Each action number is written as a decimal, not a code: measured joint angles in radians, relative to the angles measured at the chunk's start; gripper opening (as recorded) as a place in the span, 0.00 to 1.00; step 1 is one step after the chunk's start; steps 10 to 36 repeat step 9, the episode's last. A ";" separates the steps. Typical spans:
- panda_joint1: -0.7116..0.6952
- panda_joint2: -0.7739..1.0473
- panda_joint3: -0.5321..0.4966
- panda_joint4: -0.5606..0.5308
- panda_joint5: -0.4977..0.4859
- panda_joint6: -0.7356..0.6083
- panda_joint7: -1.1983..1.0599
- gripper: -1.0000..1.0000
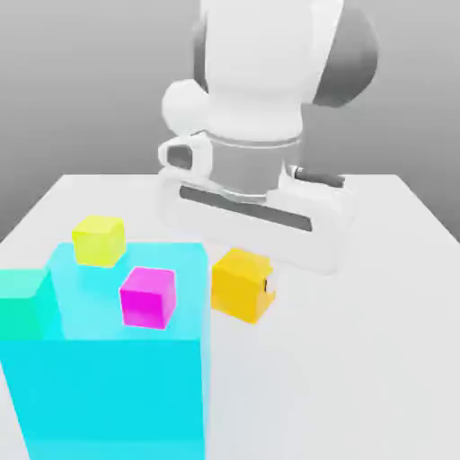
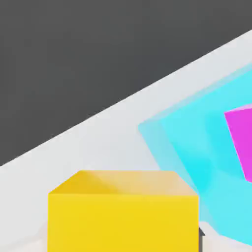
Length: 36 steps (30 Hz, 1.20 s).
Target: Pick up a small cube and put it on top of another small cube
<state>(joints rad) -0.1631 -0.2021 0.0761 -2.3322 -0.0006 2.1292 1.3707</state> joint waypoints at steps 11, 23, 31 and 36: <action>-0.053 0.016 -0.049 -0.030 0.012 0.048 0.026 1.00; -0.053 0.016 -0.049 -0.030 0.012 0.048 0.026 1.00; -0.053 0.016 -0.049 -0.030 0.012 0.048 0.026 1.00; -0.053 0.016 -0.049 -0.030 0.012 0.048 0.026 1.00</action>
